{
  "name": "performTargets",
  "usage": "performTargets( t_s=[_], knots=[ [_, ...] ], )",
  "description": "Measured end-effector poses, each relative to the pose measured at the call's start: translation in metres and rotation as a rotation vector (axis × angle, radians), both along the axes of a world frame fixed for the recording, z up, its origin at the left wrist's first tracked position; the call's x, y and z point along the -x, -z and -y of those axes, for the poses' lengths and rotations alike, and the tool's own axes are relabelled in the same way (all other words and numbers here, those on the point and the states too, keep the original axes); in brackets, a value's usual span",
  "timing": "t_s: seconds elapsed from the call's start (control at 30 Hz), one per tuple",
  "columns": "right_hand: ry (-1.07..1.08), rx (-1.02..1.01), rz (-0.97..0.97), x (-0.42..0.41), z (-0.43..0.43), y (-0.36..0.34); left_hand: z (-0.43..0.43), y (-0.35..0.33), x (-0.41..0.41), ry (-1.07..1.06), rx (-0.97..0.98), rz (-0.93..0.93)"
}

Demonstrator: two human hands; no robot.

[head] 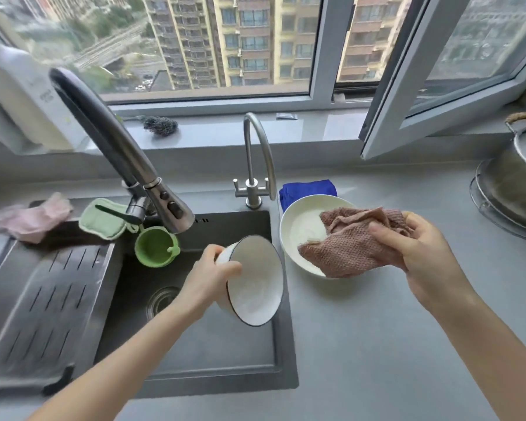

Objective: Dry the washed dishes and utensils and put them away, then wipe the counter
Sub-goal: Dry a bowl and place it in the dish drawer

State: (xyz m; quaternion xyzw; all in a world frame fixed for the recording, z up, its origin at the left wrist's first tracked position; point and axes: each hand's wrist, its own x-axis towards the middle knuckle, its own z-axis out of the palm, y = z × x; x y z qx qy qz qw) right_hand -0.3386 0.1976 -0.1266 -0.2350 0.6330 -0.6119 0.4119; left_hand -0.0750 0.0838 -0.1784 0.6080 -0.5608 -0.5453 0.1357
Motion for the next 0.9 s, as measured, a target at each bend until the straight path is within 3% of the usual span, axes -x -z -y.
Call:
performTargets(
  t_s=[0.17,0.3,0.5,0.67,0.77,0.83,0.9],
  knots=[
    [-0.082,-0.026,-0.101,-0.038,0.011,0.007,-0.013,0.007,-0.028,0.305,0.457,0.549],
    [-0.137,0.012,-0.166,-0.065,0.013,0.006,-0.022,0.009,-0.04,0.372,0.621,0.66],
    [-0.174,0.038,-0.321,-0.098,0.012,0.003,-0.006,0.008,-0.06,0.159,0.396,0.438],
    [-0.208,0.022,-0.598,-0.135,0.014,0.002,0.006,0.013,-0.083,-0.042,0.128,0.195],
    [-0.24,0.067,-0.458,-0.17,0.023,0.012,0.012,0.02,-0.095,-0.095,-0.077,-0.035],
    [-0.469,0.031,-0.434,-0.196,0.032,0.025,0.011,0.016,-0.097,-0.072,-0.165,-0.136],
    [-0.823,-0.082,-0.678,-0.22,0.041,0.045,0.008,0.012,-0.1,-0.047,-0.224,-0.195]
  ],
)
